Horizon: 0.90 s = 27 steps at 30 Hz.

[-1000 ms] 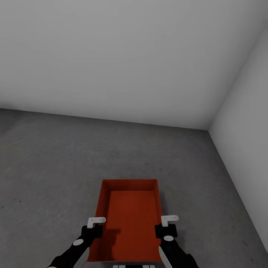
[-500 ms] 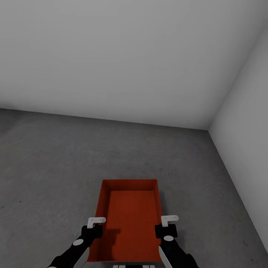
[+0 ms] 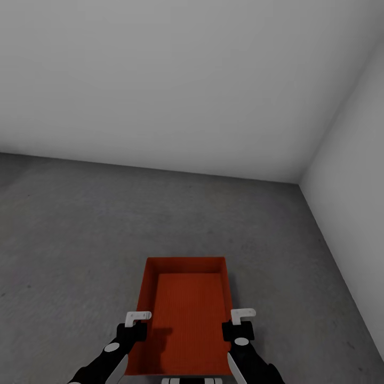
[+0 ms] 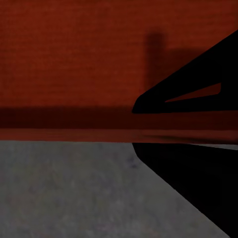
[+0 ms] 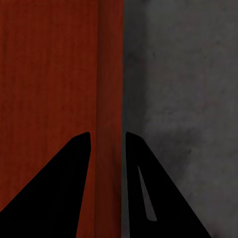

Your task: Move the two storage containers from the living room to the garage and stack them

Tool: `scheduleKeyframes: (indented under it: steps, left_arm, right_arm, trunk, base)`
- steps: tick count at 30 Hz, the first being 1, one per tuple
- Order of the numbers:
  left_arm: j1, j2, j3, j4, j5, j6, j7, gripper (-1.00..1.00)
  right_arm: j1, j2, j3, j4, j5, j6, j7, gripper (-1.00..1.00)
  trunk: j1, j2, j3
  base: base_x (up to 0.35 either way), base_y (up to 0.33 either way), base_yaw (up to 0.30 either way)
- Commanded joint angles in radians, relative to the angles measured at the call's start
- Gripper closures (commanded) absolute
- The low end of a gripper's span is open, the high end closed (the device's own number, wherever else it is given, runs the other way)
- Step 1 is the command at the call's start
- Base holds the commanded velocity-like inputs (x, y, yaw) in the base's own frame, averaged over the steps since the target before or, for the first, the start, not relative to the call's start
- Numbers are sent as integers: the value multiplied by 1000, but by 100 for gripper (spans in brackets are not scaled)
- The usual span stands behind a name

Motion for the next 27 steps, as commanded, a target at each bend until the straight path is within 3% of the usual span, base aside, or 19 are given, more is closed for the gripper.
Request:
scheduleKeyframes:
  steps: [1, 20, 27]
  left_arm:
    - [-2, 2, -8, 1, 7, -4, 15, 100]
    - [-2, 2, -7, 1, 8, -3, 15, 100]
    - [-2, 2, -7, 1, 7, -2, 15, 100]
  right_arm:
    - [0, -16, 16, -1, 36, 9, -14, 100]
    - [0, -16, 16, -1, 37, 9, -15, 100]
    - [0, -16, 16, -1, 37, 9, -15, 100]
  trunk:
    - [0, 0, -2]
    - [0, 0, -11]
    - [-27, 49, 11]
  base:
    - [0, 0, 0]
    - [0, 0, 0]
    - [0, 0, 0]
